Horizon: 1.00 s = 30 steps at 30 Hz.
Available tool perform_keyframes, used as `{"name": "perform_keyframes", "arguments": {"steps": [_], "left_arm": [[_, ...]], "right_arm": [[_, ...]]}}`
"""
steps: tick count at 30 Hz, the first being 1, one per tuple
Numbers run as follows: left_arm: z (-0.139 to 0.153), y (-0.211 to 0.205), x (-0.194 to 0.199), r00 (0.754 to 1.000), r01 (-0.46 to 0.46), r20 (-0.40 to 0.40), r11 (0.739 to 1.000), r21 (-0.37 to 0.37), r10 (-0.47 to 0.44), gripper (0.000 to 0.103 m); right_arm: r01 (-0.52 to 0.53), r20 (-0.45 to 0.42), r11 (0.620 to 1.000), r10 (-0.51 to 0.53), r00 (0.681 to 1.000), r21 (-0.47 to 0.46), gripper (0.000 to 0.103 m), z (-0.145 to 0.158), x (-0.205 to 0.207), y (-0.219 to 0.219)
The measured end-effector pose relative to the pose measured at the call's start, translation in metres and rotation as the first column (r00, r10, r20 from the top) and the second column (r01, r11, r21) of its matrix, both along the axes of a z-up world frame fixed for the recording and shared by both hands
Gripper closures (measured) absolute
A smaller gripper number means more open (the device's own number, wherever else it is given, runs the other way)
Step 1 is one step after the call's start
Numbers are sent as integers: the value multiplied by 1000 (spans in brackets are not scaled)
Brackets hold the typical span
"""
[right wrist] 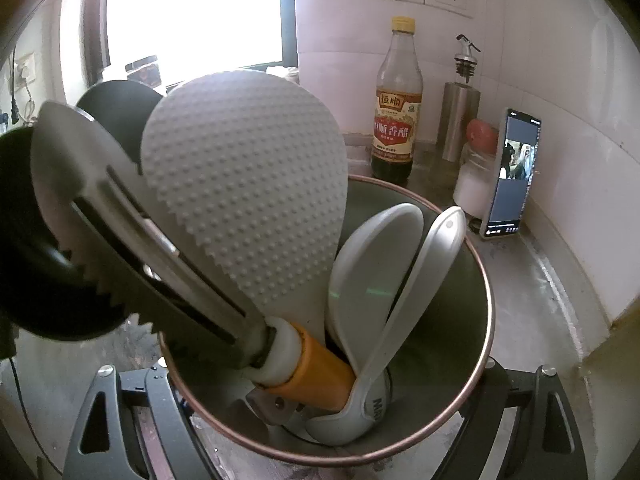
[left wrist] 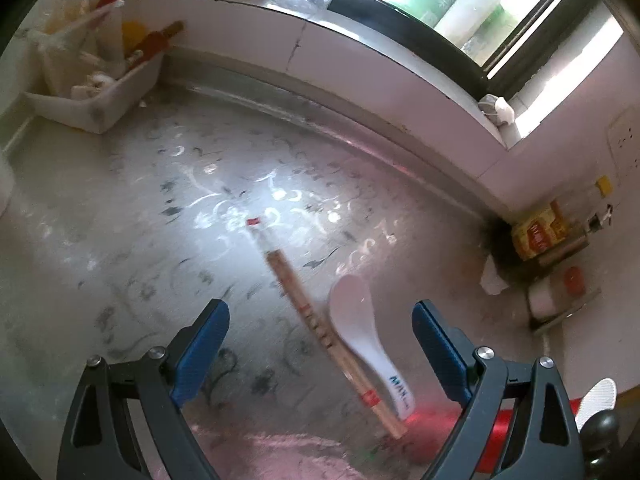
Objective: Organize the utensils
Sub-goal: 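Move the open left gripper to the white soup spoon on the chopsticks, then close the left gripper on the white soup spoon's handle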
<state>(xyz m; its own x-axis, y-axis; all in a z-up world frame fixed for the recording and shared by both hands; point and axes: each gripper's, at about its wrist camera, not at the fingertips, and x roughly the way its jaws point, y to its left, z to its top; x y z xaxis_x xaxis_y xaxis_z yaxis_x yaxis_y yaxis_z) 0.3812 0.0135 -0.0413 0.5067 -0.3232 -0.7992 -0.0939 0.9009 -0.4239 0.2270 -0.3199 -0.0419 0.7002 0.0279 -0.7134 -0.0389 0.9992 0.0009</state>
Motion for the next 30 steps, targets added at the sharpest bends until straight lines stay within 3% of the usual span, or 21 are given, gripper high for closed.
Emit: {"name": "perform_keyframes", "arguments": {"steps": [5,10,15,20,30], "left_arm": [[1,-6,16,999,37,-12,999,-16,-38,12],[-6,-17,26,995,89,-36,996,-14,-90,24],[-14,-27,33,993,111,-47,994,-15,-112,48],[-20,-38,40,989,136,-57,991,5,-136,61],[-29,-42,42,989,137,-57,990,39,-135,62]], "right_arm": [[1,-8,1000,-1,1000,8,13,1,6,0],[-1,-17,1000,2,1000,8,13,2,16,3],[-11,-22,1000,11,1000,6,13,0,24,7],[-21,-25,1000,21,999,5,13,0,27,10],[-26,-25,1000,26,999,4,13,-1,27,9]]}}
